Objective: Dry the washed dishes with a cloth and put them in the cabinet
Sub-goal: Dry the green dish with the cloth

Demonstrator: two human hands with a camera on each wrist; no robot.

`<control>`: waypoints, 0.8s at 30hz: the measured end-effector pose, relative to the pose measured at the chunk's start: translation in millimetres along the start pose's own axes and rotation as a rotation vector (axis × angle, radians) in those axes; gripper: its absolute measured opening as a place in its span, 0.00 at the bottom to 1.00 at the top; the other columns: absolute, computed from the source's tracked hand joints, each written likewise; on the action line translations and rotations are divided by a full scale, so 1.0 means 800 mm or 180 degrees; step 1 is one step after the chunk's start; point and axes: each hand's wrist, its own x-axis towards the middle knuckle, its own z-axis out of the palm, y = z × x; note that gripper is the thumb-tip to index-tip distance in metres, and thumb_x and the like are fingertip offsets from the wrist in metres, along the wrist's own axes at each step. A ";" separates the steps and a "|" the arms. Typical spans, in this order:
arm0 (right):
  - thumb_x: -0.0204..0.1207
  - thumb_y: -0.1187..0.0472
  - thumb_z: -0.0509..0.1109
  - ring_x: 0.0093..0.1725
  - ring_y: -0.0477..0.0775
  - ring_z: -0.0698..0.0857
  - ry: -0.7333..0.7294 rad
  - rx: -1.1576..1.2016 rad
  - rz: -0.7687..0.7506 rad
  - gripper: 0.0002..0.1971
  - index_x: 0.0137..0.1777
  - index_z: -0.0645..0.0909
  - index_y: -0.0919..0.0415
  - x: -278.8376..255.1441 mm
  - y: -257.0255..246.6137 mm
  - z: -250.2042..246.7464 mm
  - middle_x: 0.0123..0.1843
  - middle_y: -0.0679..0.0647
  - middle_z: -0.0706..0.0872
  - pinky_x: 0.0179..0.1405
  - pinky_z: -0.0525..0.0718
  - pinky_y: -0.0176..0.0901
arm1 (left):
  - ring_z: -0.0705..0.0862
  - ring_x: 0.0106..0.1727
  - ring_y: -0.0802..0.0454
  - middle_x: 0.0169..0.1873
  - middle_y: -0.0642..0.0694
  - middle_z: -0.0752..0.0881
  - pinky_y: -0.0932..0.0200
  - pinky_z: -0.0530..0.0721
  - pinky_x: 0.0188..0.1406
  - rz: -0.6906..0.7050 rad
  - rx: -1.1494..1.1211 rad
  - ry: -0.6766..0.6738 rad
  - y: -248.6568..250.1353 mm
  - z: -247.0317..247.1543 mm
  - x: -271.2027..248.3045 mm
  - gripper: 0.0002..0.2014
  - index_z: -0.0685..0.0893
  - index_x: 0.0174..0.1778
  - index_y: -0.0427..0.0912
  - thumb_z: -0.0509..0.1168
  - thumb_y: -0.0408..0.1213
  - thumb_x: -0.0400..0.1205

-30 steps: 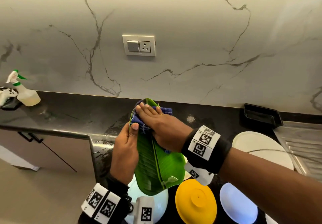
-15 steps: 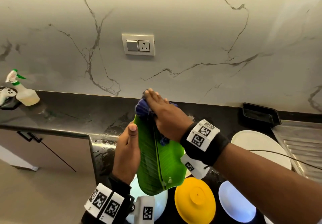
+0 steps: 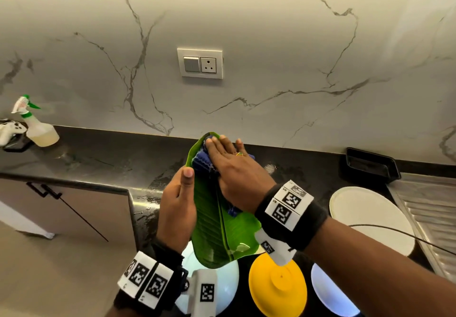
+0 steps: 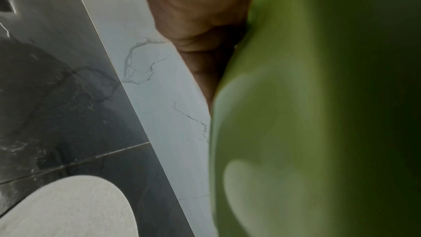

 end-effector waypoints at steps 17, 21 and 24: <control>0.80 0.70 0.56 0.88 0.49 0.41 0.0143 0.0286 0.0155 0.38 0.88 0.44 0.59 -0.014 -0.006 0.009 0.90 0.54 0.45 0.86 0.35 0.47 | 0.87 0.67 0.46 0.62 0.46 0.90 0.31 0.80 0.71 -0.0047 -0.0340 -0.0012 -0.004 0.009 -0.014 0.37 0.85 0.67 0.49 0.61 0.76 0.76; 0.83 0.71 0.58 0.87 0.43 0.40 0.0158 0.1004 0.0010 0.37 0.89 0.47 0.55 -0.011 -0.005 0.014 0.89 0.48 0.46 0.87 0.37 0.43 | 0.85 0.71 0.39 0.66 0.40 0.88 0.30 0.77 0.74 -0.0293 -0.0707 -0.0053 -0.010 0.001 -0.013 0.41 0.84 0.70 0.45 0.64 0.76 0.73; 0.86 0.69 0.59 0.87 0.42 0.42 -0.0076 0.0913 -0.0343 0.35 0.89 0.47 0.55 -0.012 -0.015 0.015 0.89 0.47 0.47 0.85 0.35 0.37 | 0.82 0.74 0.39 0.70 0.38 0.85 0.38 0.79 0.75 -0.0558 -0.1201 -0.0060 -0.008 -0.003 -0.013 0.37 0.80 0.74 0.42 0.60 0.70 0.80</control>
